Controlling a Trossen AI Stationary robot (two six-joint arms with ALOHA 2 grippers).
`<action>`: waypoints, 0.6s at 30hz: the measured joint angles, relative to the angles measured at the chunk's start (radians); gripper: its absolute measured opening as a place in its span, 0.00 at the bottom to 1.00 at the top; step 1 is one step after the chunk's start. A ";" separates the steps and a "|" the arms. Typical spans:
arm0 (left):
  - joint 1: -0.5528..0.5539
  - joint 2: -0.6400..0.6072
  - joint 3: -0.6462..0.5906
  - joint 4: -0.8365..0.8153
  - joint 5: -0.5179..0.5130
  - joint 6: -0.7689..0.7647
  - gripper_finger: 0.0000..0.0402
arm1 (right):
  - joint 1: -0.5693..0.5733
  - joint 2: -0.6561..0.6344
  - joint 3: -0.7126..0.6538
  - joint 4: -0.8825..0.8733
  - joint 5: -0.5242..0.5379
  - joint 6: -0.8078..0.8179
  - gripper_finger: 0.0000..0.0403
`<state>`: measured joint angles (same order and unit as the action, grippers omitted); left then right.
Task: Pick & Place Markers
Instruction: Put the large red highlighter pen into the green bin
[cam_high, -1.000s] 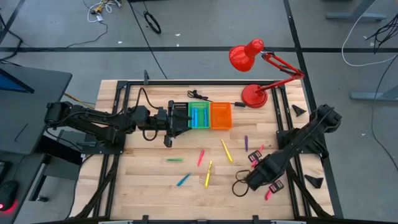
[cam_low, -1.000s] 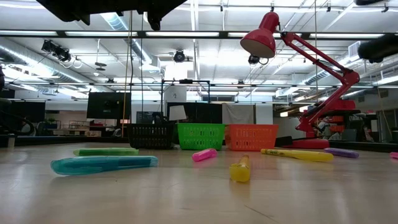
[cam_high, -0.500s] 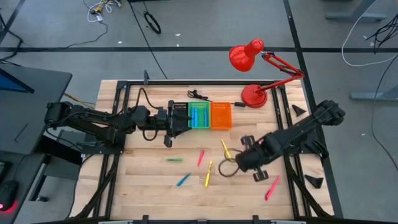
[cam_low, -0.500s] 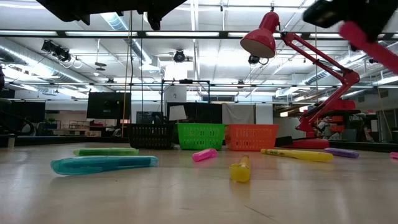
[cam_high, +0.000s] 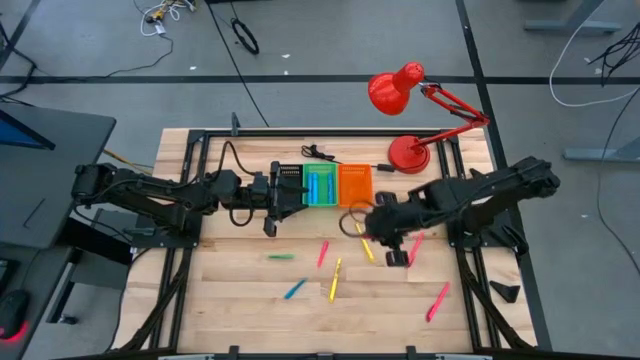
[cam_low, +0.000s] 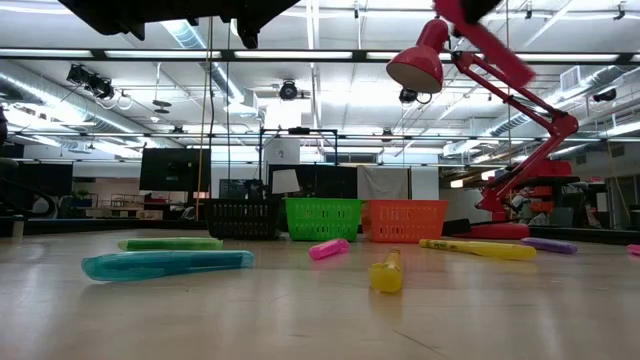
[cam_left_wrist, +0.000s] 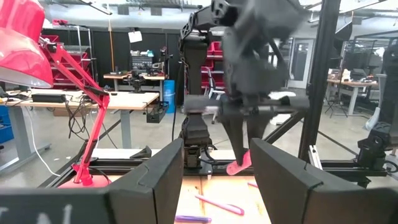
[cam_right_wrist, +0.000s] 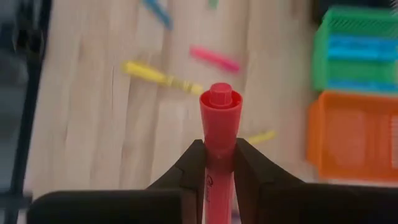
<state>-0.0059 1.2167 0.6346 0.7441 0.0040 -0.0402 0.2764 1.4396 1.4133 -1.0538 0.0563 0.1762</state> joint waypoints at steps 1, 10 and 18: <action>0.000 0.000 0.000 0.000 0.000 0.000 0.48 | -0.014 -0.005 0.001 0.034 0.000 0.000 0.13; 0.000 0.000 0.000 0.001 0.000 -0.001 0.48 | -0.137 -0.016 0.001 0.291 0.000 0.006 0.13; 0.000 0.000 0.000 0.002 0.000 0.000 0.48 | -0.232 -0.016 0.001 0.445 -0.002 0.056 0.13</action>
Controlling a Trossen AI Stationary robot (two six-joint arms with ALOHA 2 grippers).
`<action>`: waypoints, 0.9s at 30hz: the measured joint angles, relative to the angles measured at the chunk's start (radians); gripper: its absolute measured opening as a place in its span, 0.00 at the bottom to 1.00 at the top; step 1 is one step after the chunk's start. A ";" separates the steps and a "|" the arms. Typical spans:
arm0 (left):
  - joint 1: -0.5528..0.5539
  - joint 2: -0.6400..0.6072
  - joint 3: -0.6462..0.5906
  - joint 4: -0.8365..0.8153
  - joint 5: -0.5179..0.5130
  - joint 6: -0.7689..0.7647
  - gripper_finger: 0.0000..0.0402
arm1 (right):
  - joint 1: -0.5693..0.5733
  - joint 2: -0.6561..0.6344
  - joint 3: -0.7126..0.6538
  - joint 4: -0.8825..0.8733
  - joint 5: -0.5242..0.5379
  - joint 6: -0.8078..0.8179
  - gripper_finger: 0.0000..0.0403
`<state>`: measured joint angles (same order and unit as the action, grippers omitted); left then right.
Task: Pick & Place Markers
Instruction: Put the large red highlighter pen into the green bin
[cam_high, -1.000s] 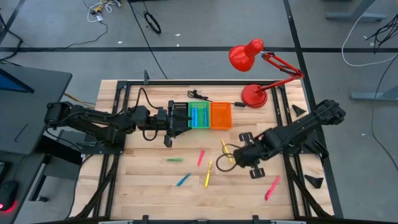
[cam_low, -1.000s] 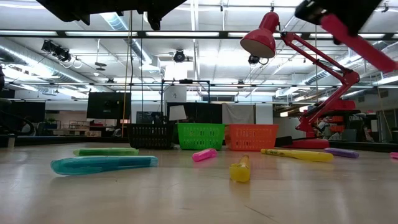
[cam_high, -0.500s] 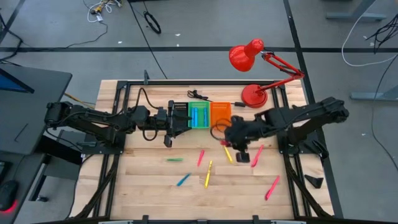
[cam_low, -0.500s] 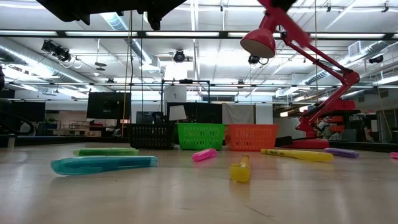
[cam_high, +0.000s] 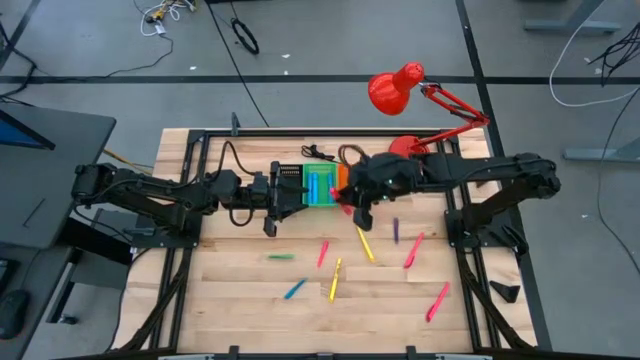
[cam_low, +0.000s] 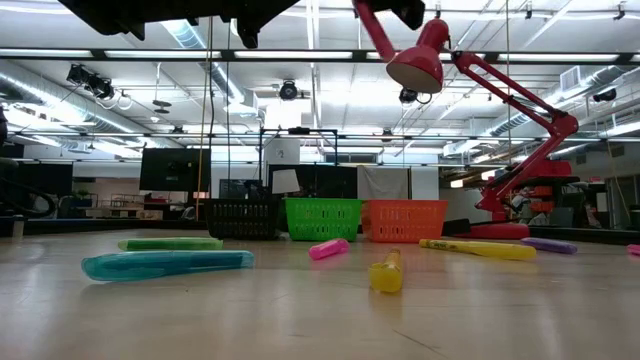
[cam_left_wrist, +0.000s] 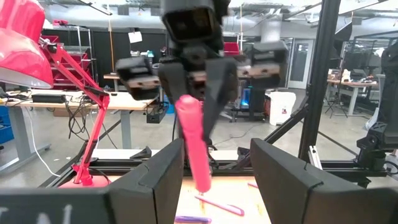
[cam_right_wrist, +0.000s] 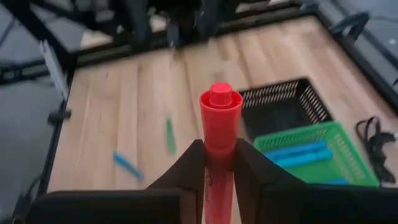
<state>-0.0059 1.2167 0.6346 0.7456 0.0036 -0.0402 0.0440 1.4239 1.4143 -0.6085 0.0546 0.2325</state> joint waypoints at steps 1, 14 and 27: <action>0.000 0.000 0.000 0.000 0.000 0.000 0.48 | -0.008 0.000 0.000 0.019 0.000 0.000 0.13; 0.000 -0.001 0.017 -0.002 -0.036 -0.058 0.48 | -0.030 0.001 0.000 0.329 -0.022 -0.012 0.13; 0.013 0.008 0.215 -0.222 -0.034 0.000 0.48 | -0.030 0.020 0.000 0.399 -0.021 -0.032 0.13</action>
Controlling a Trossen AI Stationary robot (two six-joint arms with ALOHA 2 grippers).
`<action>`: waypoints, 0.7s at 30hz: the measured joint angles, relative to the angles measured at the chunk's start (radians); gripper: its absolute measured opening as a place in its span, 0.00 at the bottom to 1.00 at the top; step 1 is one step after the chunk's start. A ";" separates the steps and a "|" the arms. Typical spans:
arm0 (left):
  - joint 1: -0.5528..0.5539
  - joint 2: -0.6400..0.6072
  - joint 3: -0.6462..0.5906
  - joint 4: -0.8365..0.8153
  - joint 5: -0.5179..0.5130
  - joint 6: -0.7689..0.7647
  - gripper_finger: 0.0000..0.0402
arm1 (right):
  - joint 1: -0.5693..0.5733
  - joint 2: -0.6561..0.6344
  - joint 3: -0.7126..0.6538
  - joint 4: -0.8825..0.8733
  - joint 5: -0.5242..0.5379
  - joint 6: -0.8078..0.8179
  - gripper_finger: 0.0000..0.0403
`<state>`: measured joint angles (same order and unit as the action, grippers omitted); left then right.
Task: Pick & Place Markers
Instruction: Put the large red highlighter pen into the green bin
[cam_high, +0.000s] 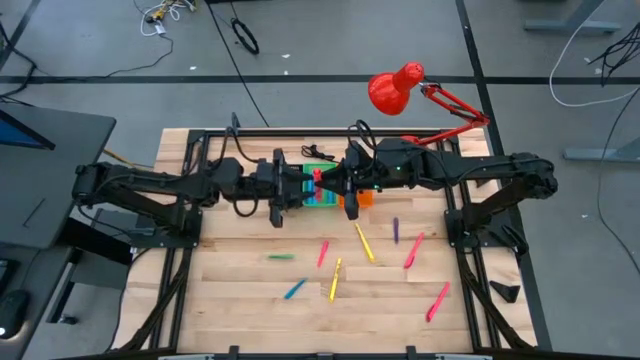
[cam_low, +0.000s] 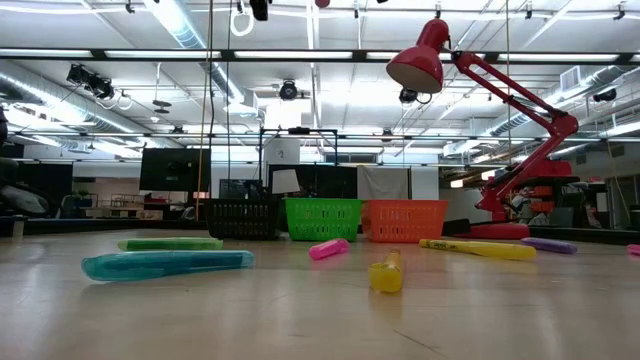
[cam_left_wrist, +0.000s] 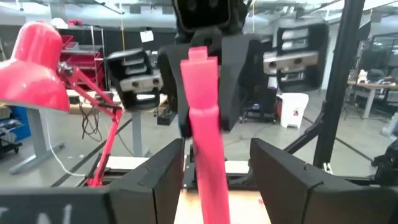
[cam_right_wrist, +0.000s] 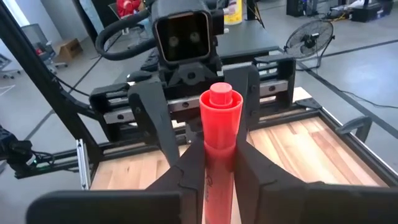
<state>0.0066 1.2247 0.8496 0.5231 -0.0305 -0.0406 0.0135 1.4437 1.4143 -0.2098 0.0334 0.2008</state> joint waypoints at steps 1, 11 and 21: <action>0.002 0.000 0.002 -0.003 -0.003 0.000 0.48 | 0.000 0.000 0.000 0.001 0.000 0.000 0.13; 0.003 0.023 0.008 -0.007 -0.032 -0.122 0.48 | 0.000 0.000 0.000 0.015 0.001 -0.010 0.13; 0.004 0.086 0.049 -0.010 -0.029 -0.089 0.46 | 0.000 0.000 0.000 0.017 0.000 -0.023 0.13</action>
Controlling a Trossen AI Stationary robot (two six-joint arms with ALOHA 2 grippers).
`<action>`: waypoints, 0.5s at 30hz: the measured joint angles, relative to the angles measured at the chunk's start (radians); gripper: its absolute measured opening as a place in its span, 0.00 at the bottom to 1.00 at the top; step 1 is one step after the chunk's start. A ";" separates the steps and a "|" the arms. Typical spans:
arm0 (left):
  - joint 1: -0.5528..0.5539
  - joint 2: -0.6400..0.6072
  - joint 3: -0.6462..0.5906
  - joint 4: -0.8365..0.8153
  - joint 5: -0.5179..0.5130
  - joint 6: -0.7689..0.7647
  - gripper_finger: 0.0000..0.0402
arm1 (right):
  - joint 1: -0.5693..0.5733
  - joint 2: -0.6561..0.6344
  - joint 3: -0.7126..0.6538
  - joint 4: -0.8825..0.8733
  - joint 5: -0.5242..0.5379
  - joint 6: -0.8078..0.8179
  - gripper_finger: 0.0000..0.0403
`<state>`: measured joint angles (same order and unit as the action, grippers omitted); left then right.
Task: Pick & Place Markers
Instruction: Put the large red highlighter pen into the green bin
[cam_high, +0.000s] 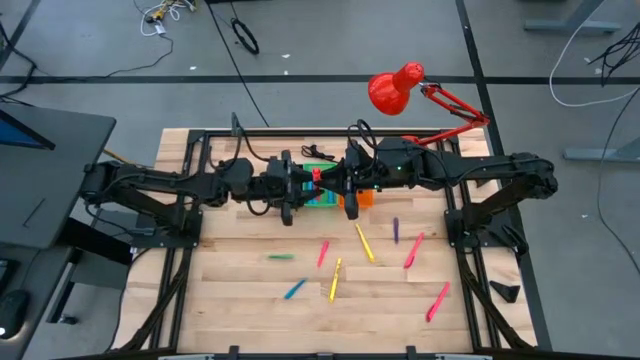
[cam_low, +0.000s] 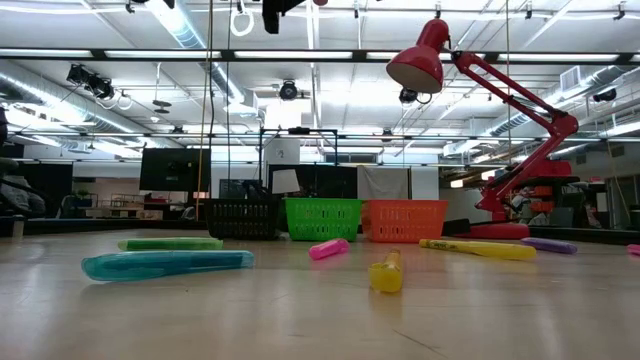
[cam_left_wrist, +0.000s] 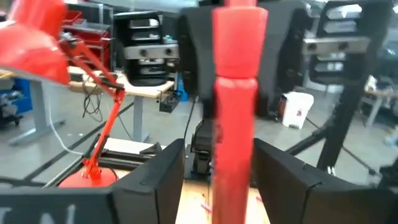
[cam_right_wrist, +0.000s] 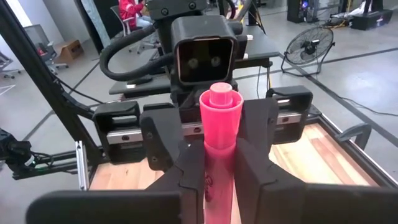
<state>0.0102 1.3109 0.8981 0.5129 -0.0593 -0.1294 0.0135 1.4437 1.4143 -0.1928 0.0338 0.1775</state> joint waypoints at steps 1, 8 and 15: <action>0.002 0.006 0.004 -0.001 0.015 0.011 0.44 | 0.000 0.000 0.000 0.000 0.000 -0.002 0.13; 0.018 0.012 0.006 -0.014 0.080 -0.029 0.17 | 0.000 0.000 0.000 -0.005 0.002 -0.001 0.14; 0.016 0.012 0.006 -0.009 0.056 -0.091 0.17 | 0.000 -0.003 0.000 -0.024 0.009 -0.046 0.23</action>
<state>0.0264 1.3228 0.9043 0.5041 -0.0031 -0.2205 0.0136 1.4408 1.4143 -0.2165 0.0424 0.1310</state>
